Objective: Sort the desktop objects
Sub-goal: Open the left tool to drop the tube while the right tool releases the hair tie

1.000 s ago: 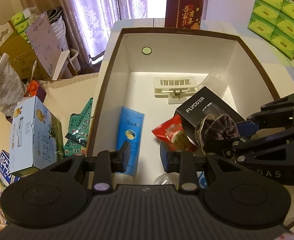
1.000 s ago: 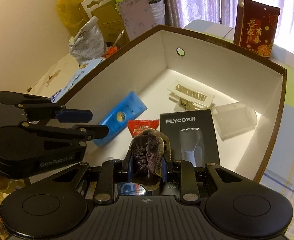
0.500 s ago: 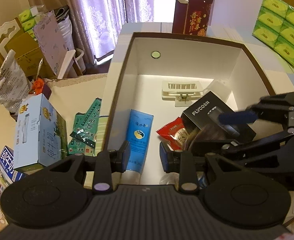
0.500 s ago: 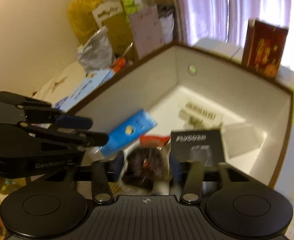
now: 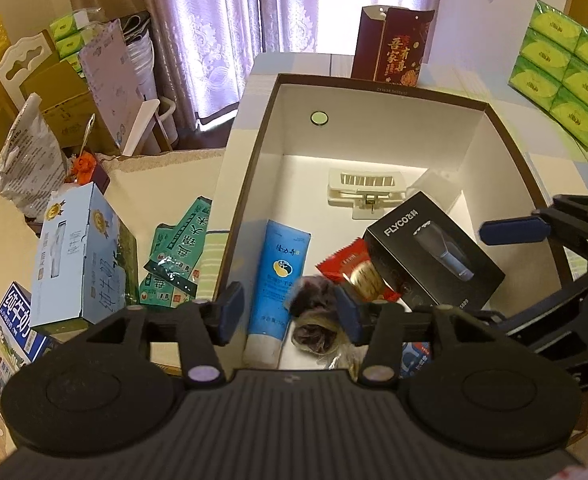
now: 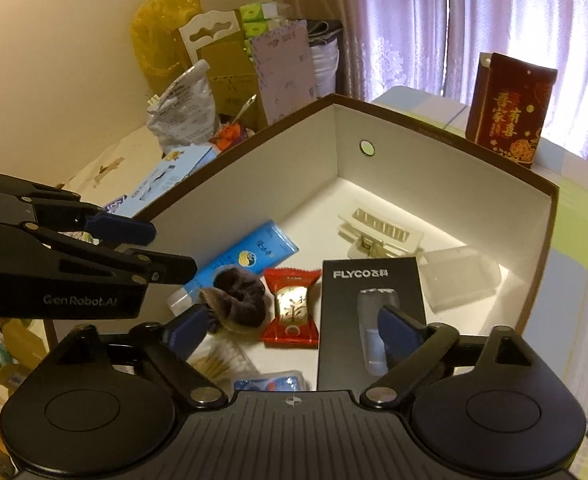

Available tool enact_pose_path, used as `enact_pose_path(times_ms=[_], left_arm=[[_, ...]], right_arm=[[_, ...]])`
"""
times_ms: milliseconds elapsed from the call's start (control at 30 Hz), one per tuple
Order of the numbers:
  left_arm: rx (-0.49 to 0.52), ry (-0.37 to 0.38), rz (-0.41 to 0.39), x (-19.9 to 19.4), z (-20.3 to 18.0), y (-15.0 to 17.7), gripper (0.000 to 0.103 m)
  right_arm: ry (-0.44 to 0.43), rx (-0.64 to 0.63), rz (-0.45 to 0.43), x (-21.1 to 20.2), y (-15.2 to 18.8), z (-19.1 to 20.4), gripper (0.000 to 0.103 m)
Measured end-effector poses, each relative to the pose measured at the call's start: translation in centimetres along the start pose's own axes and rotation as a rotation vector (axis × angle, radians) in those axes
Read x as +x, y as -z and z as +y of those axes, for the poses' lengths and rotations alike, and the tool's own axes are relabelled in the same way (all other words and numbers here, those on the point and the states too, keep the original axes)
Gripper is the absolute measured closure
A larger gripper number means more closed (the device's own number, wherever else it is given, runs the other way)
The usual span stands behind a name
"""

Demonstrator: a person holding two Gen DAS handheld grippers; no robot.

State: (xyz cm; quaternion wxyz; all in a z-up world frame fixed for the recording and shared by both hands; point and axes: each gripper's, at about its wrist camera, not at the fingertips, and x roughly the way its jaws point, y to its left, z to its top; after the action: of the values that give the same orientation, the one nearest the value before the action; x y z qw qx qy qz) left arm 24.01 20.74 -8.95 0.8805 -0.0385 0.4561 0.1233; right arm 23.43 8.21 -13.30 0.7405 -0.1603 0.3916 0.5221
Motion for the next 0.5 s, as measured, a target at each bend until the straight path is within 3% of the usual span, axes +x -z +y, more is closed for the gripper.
enact_pose_path(times_ms=[100,367,500], left_arm=[[-0.013,-0.002,-0.006,-0.4,0.0,0.0,0.051],[-0.054,0.003,-0.019,-2.6,-0.2,0.6,0.025],[-0.069,0.002,-0.039,-4.2,-0.4,1.2,0.023]], right_arm=[[0.005,0.0,-0.009,-0.7,0.0,0.0,0.005],[0.02,0.007,-0.034,-3.0,0.4,-0.3,0.002],[0.022,0.003,-0.047,-4.7,0.9,-0.3,0.002]])
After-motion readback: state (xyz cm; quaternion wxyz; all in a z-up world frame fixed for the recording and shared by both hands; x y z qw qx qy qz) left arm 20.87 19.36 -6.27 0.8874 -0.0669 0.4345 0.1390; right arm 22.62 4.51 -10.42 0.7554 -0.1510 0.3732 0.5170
